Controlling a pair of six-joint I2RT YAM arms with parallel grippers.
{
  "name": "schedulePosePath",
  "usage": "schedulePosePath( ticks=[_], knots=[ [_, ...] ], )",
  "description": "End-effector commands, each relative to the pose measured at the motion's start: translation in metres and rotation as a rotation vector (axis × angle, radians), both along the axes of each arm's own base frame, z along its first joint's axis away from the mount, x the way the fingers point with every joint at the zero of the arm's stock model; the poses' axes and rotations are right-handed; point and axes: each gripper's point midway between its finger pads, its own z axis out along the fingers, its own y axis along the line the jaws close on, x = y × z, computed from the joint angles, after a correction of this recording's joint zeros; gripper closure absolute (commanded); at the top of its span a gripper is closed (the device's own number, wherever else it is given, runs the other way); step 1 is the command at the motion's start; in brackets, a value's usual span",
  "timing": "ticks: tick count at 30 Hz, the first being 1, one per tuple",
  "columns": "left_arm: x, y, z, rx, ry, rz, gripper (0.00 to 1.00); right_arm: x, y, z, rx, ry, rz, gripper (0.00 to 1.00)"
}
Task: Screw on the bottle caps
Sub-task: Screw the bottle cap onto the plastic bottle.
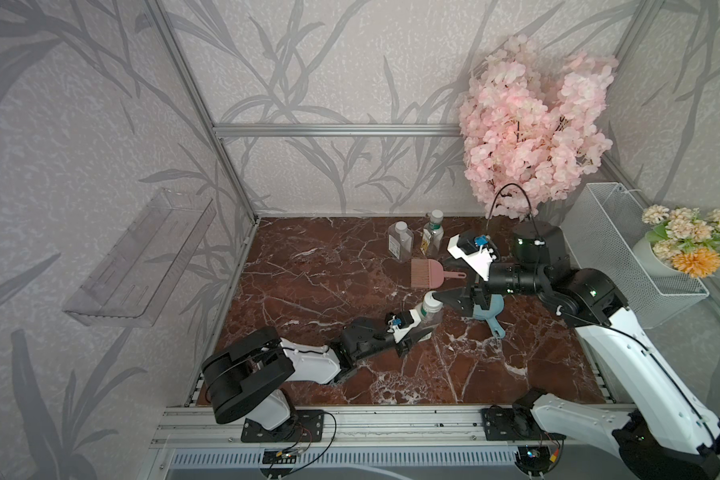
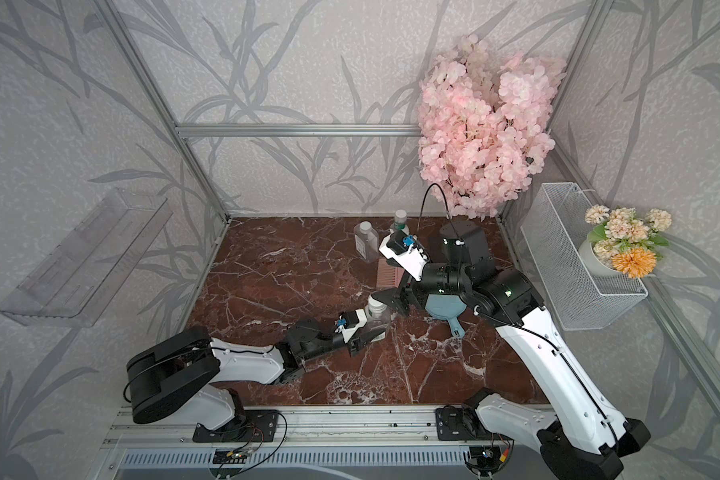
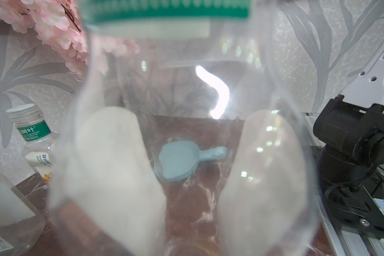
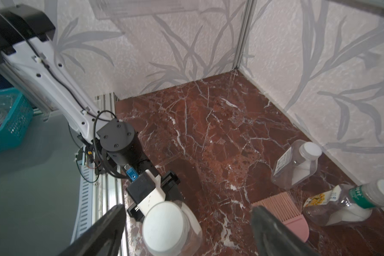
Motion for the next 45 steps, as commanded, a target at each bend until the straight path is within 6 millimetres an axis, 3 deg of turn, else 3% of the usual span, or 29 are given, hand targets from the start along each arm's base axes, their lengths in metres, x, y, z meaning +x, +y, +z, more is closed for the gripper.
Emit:
schedulePosePath(
  ticks=[1,9,25,45],
  knots=[
    [0.000,-0.004,0.016,-0.041,-0.022,-0.007,0.69,0.014,0.011,0.027,0.135,-0.081,-0.003,0.09],
    [0.000,-0.003,0.017,-0.040,-0.026,-0.006,0.69,0.031,0.019,-0.007,0.072,-0.051,-0.006,0.11],
    [0.001,-0.006,0.017,-0.042,-0.021,-0.012,0.69,0.030,0.016,-0.048,-0.024,-0.002,-0.003,0.12],
    [0.001,-0.004,0.024,-0.068,-0.028,-0.009,0.69,0.021,0.015,-0.054,0.027,-0.036,0.016,0.13]
  ],
)
